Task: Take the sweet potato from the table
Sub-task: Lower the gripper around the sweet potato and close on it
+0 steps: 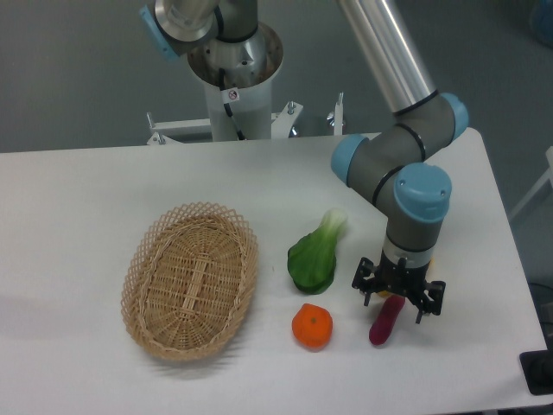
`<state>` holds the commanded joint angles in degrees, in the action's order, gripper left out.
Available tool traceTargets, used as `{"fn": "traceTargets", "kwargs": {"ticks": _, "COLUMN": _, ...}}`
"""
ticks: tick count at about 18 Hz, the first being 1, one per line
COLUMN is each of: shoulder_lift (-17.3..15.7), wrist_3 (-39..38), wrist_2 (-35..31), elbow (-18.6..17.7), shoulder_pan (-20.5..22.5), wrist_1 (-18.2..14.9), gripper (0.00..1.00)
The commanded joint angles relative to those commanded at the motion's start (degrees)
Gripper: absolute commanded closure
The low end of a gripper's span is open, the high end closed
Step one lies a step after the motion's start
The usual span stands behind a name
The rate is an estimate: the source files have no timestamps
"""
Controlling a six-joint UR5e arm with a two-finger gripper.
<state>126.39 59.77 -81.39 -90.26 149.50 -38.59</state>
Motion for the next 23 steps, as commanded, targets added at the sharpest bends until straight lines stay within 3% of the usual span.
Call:
{"fn": "traceTargets", "kwargs": {"ticks": 12, "shoulder_lift": 1.06, "wrist_3": 0.17, "wrist_2": -2.54, "elbow": -0.18, "shoulder_pan": -0.17, "wrist_1": 0.44, "gripper": 0.01}}
{"fn": "traceTargets", "kwargs": {"ticks": 23, "shoulder_lift": 0.97, "wrist_3": 0.61, "wrist_2": -2.64, "elbow": 0.0, "shoulder_pan": -0.18, "wrist_1": 0.44, "gripper": 0.56}}
